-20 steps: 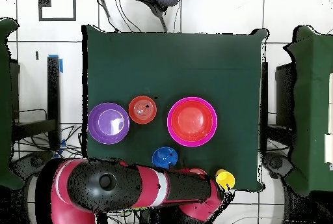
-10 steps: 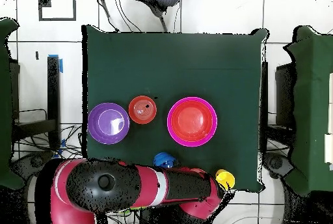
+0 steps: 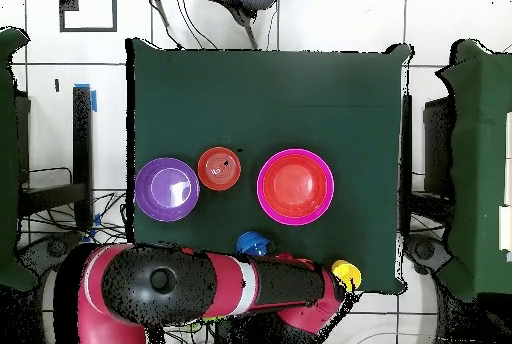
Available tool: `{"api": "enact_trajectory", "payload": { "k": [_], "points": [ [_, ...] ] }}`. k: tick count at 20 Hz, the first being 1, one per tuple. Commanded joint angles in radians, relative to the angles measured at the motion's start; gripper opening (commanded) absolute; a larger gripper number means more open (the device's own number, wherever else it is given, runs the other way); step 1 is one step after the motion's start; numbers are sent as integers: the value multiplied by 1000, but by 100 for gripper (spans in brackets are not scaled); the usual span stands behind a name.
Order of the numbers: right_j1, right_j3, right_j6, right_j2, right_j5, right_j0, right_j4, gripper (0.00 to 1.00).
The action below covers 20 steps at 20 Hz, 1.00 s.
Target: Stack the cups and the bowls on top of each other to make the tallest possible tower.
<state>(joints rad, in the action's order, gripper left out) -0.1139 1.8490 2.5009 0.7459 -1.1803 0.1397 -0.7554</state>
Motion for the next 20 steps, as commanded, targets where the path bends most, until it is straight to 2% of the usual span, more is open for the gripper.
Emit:
{"api": "enact_trajectory", "payload": {
  "k": [1, 5, 8, 11, 13, 18, 20],
  "points": [
    [-8, -131, -171, -52, 34, -14, -11, 0],
    [68, 10, -223, 56, -48, -47, -127, 0],
    [142, 29, -209, 110, -70, -49, -198, 0],
    [234, 23, -121, 173, -64, -24, -350, 0],
    [292, 18, -72, 210, -64, -7, -416, 0],
    [395, 19, -78, 247, -45, 4, -482, 0],
    [426, 20, -41, 258, -31, 27, -515, 0]
  ]
}}
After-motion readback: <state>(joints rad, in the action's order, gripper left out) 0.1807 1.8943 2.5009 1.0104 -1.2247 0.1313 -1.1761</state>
